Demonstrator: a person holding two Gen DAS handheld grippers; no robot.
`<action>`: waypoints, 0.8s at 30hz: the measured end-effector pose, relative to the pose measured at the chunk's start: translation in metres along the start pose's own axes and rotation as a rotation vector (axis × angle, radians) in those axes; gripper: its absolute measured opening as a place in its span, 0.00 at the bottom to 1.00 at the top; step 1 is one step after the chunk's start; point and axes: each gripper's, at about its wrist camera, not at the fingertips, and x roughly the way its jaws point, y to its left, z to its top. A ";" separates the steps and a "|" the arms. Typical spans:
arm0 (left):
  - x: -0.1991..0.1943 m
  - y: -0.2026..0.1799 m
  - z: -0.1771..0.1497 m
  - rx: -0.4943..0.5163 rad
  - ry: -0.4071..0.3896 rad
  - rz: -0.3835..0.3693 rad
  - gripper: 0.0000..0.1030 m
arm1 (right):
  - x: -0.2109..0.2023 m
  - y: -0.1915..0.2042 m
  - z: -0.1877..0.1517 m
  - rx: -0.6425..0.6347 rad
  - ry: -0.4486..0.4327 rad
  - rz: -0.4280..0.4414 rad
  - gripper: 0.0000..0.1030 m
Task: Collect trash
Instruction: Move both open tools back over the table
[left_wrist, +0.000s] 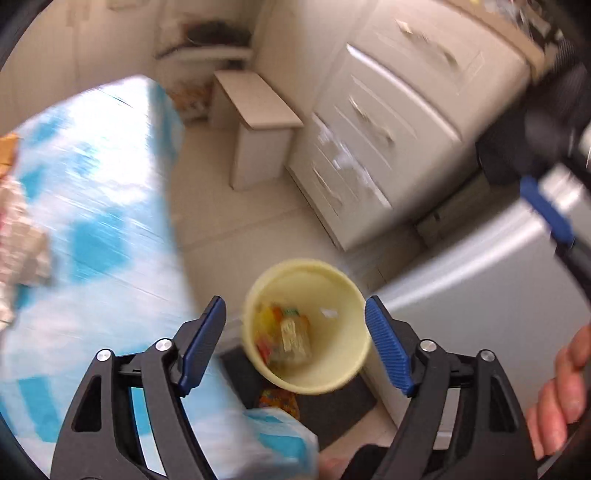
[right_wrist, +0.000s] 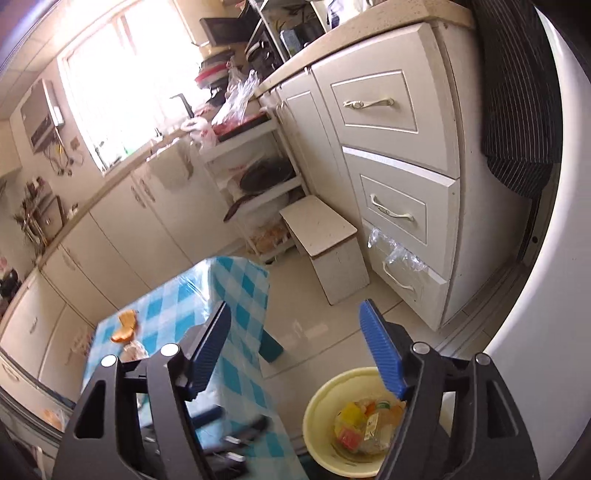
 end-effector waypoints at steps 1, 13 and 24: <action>-0.013 0.014 0.008 -0.025 -0.035 0.024 0.74 | 0.002 0.005 -0.001 0.002 0.010 0.015 0.68; -0.116 0.306 0.042 -0.700 -0.168 0.281 0.81 | 0.088 0.163 -0.075 -0.322 0.330 0.267 0.70; -0.081 0.367 0.088 -0.730 -0.140 0.257 0.82 | 0.149 0.242 -0.114 -0.480 0.390 0.235 0.70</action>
